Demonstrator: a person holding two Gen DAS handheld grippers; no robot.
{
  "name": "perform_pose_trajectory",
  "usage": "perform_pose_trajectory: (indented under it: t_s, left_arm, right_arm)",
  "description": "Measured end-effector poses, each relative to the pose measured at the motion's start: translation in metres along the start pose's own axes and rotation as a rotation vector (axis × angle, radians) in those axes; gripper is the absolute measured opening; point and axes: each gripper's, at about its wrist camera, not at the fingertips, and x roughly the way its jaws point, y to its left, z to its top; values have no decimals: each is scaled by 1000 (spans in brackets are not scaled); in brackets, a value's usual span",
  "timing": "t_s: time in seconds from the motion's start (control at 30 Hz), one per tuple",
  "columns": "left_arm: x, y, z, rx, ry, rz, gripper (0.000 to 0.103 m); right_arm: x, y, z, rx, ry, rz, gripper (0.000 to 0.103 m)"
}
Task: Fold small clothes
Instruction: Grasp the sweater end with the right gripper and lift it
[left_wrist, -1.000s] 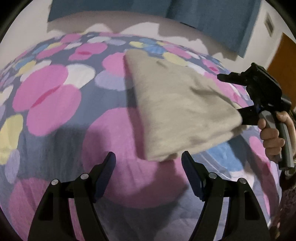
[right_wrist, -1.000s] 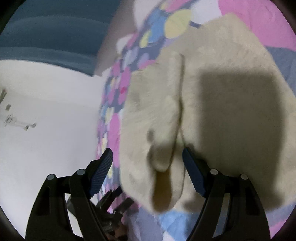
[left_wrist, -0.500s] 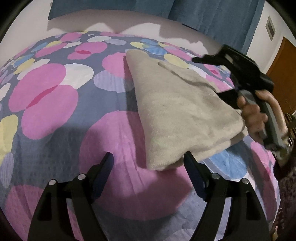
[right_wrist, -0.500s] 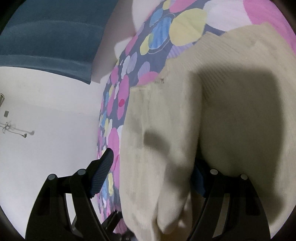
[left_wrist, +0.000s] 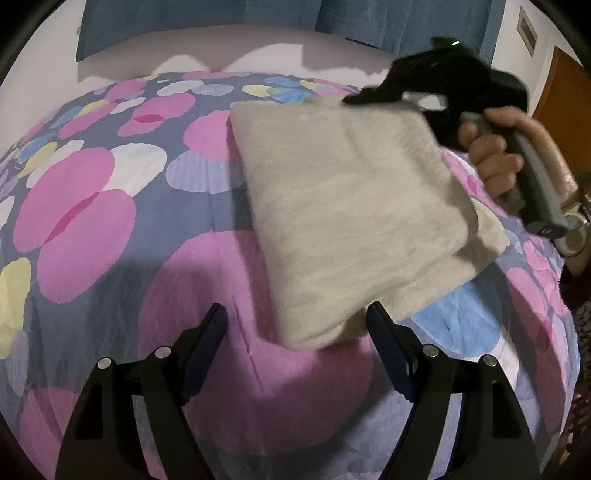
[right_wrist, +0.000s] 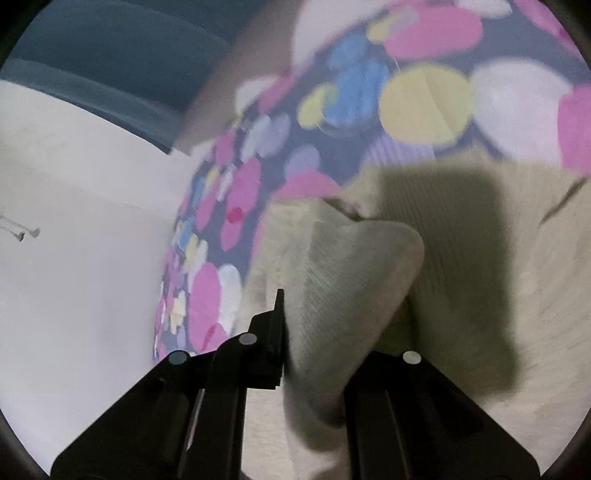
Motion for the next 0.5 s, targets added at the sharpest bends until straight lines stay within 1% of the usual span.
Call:
perform_pose_trajectory:
  t_s: [0.1,0.17,0.23,0.3,0.37,0.43,0.47,0.5]
  left_arm:
    - [3,3,4,1,-2,17,77]
    - [6,6,7,-11,0,17,77]
    - [9,8,10,-19,2,11,77]
    - [13,9,11,-22,7,13,77]
    - [15,10,12,-28,7,11,77]
    - [15,11,12,-32,7,8,77]
    - [15,12,12,-35,6,4,77]
    - [15,11,12,-36,6,2,77]
  right_arm:
    - [-23,-3,8,-9,-43,-12,8]
    - [-32,-13,13,-1,-61,-44,8]
    - [-37,-35,14,30,-51,-81,8]
    - [-31,-57,10,59,-27,-106,8]
    - [-24,-70,6,82,-3,-109,10]
    - [-27,-81,1,121,-19,-85,16]
    - [-33,-84,-2,143,-32,-58,27]
    - [-41,-87,-6,157,-46,-32,34]
